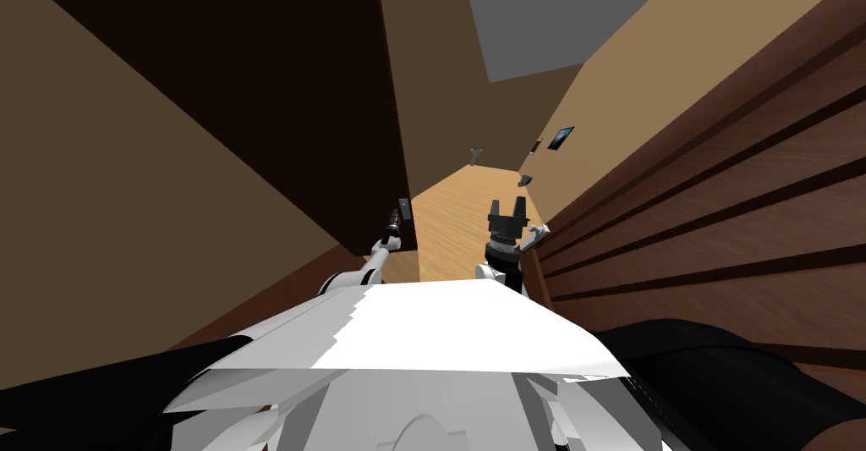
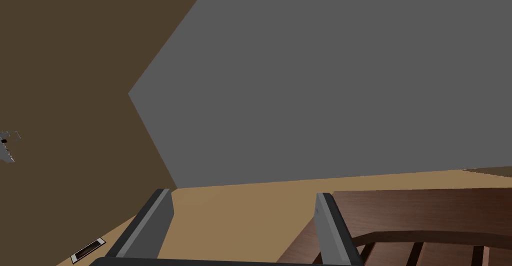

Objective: Push the door open

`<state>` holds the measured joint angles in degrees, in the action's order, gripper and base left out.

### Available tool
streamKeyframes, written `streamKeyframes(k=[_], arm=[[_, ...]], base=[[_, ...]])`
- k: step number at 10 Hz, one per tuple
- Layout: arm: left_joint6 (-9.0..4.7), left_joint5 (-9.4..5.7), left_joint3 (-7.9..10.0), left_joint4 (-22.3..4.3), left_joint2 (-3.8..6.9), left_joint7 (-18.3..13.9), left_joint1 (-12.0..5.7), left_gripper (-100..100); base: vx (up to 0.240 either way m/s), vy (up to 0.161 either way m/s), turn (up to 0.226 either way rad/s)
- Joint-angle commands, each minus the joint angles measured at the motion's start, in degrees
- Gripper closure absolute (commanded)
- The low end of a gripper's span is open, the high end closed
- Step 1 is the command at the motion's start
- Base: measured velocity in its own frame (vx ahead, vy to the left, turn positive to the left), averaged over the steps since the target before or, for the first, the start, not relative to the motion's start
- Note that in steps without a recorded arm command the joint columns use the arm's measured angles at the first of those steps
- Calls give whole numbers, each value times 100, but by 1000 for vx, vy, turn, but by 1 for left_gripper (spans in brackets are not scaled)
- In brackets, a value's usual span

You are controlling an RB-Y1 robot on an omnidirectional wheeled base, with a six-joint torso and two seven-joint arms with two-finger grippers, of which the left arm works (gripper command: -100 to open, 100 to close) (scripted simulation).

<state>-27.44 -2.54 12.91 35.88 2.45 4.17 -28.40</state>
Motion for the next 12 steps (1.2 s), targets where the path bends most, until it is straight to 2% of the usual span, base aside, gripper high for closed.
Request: streamKeyframes(k=[1,2,3,4,5,7,9,11,12], arm=[[-88,-11,35,-223,-32,66,-138,-100],[-88,-11,35,-223,-32,66,-138,-100],[-85,-6,82,-205,-231,220,-170,-100],[-30,-1,54,-84,-172,149,-86,-100],[-33,-7,75,-85,-58,177,-86,-100],[-37,-14,92,-92,-2,181,-88,-100],[-43,-22,115,-100,-10,186,-90,-100],[-49,-31,138,-109,-124,191,-93,-100],[-42,-25,129,-72,-100,195,-68,-100]], base=[[-95,-9,15],[-32,-9,-10],[-85,-2,74],[-51,-3,15],[138,16,-40],[211,5,-22],[248,-19,-22],[234,-14,-29],[98,-3,-4]])
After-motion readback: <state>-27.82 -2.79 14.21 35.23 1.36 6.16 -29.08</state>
